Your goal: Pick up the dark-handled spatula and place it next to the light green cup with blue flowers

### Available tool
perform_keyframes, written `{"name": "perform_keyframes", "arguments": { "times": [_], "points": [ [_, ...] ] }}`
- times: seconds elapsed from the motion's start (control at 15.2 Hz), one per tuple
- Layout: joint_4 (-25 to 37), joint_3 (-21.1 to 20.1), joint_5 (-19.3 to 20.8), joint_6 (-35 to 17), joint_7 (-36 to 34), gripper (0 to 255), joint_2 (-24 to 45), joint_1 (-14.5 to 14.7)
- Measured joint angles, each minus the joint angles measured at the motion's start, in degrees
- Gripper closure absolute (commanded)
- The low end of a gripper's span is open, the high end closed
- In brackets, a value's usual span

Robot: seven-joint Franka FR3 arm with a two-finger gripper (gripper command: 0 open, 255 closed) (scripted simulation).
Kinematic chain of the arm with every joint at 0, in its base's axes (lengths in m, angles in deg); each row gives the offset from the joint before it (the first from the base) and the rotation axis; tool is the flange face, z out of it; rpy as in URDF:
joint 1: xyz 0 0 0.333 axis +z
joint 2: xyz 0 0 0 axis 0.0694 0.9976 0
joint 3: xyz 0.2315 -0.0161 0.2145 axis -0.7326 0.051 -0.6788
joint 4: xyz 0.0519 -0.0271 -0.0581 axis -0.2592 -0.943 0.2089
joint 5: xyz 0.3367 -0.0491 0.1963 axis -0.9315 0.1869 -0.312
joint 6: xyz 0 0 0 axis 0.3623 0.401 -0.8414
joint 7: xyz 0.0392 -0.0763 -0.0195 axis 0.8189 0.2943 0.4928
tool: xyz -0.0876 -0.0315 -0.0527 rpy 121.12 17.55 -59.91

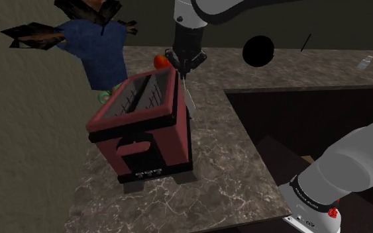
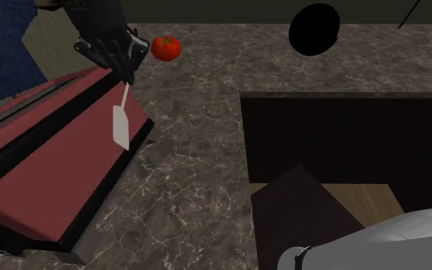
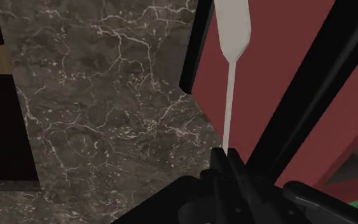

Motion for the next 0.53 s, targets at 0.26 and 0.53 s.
{"name": "perform_keyframes", "arguments": {
  "times": [0.26,0.53],
  "points": [
    [1.9,2.7,-3.5,0.6,6.3,0,0.7,-0.1],
    [3.9,6.5,-9.4,1.7,17.9,0,2.1,-0.3]
  ]
}}
